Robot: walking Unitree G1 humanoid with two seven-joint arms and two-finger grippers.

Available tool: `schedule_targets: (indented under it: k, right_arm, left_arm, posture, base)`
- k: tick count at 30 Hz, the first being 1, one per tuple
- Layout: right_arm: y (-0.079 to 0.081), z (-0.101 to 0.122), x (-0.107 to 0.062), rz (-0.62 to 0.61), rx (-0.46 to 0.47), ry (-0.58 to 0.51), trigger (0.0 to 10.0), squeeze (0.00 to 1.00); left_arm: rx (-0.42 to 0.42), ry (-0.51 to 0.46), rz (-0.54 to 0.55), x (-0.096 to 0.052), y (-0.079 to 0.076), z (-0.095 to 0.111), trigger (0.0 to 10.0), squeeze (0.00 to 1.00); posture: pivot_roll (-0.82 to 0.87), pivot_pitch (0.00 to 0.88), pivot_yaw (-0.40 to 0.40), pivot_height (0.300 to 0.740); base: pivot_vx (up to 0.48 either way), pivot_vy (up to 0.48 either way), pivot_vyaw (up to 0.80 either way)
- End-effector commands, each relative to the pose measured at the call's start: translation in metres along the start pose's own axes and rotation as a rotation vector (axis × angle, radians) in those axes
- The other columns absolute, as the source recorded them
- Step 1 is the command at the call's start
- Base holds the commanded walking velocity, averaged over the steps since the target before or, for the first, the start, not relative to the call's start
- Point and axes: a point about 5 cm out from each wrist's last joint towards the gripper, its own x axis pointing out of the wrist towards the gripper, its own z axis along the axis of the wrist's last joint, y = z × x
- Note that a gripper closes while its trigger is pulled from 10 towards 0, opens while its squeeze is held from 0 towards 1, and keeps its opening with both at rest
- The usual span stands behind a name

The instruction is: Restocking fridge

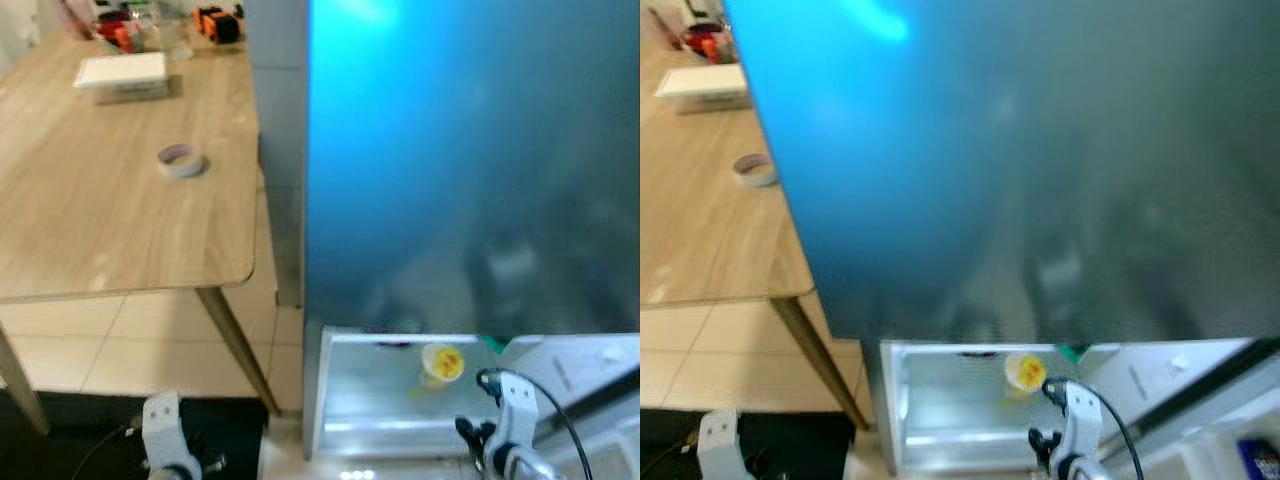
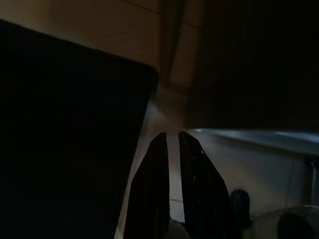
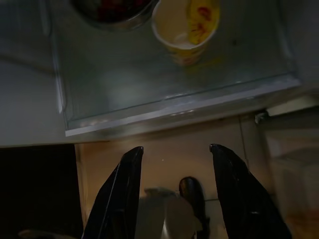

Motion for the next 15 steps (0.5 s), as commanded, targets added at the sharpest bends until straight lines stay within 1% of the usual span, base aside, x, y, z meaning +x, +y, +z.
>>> schedule_targets:
  k: [1,10,12,15]
  right_arm:
    - [-0.003,-0.005,-0.002,-0.011,0.007,0.015,10.0,0.00]
    - [-0.002,-0.006,-0.002,-0.006,0.003,0.023,10.0,0.00]
    - [-0.002,-0.011,-0.003,-0.011,-0.006,0.044,10.0,0.00]
    - [-0.004,-0.014,-0.004,-0.021,-0.012,0.058,10.0,0.00]
  left_arm:
    - [-0.002,0.065,-0.001,-0.003,-0.003,-0.016,10.0,0.00]
    - [0.015,0.128,-0.005,-0.007,-0.006,-0.030,10.0,0.00]
    - [0.020,0.159,-0.007,-0.009,-0.008,-0.038,10.0,0.00]
    - [0.019,0.173,-0.005,-0.010,-0.009,-0.041,10.0,0.00]
  posture:
    - [0.02,0.020,-0.058,0.736]
    - [0.02,0.020,-0.058,0.740]
    - [0.02,0.015,-0.059,0.740]
    - [0.02,0.013,-0.059,0.740]
  base:
    - [0.000,0.000,0.00]
    - [0.000,0.000,0.00]
    - [0.000,0.000,0.00]
    - [0.000,0.000,0.00]
